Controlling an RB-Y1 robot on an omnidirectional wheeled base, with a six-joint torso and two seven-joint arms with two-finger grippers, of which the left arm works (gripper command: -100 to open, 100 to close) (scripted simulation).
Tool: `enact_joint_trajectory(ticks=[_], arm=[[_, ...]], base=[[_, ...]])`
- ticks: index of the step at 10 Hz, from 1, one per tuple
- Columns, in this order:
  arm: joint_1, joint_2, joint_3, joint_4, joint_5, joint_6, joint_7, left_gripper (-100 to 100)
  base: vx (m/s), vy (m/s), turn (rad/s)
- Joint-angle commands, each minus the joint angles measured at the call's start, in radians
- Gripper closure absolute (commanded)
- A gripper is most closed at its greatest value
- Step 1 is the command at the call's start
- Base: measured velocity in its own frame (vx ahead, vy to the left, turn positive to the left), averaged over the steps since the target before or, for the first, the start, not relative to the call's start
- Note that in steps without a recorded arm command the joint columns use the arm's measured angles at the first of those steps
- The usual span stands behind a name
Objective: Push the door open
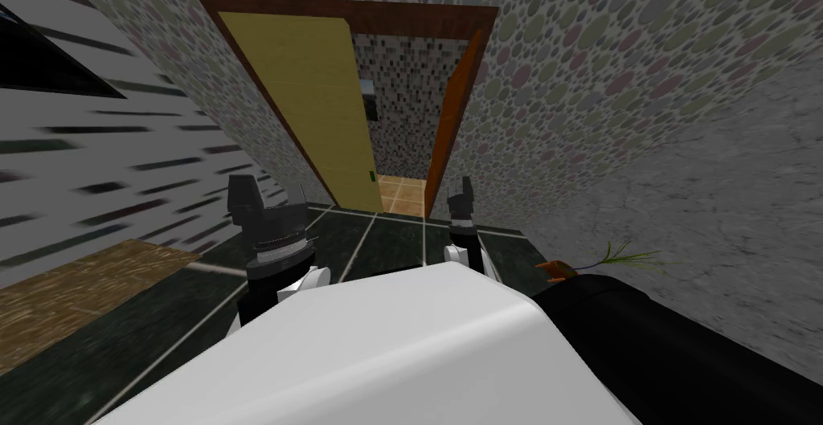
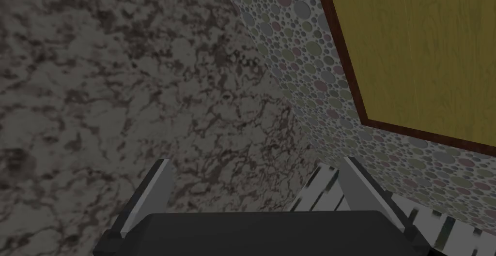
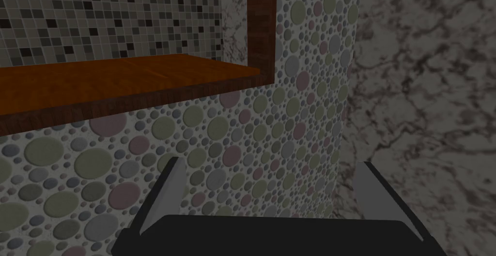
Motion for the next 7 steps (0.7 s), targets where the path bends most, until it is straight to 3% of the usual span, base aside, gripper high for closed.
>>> enact_joint_trajectory(ticks=[1, 7], arm=[[-0.012, 0.008, -0.002, 0.030, 0.004, -0.003, 0.002, -100], [-0.063, 0.034, -0.012, 0.160, 0.022, -0.016, 0.008, -100]], base=[[0.131, 0.051, -0.018], [0.087, 0.030, -0.026]])
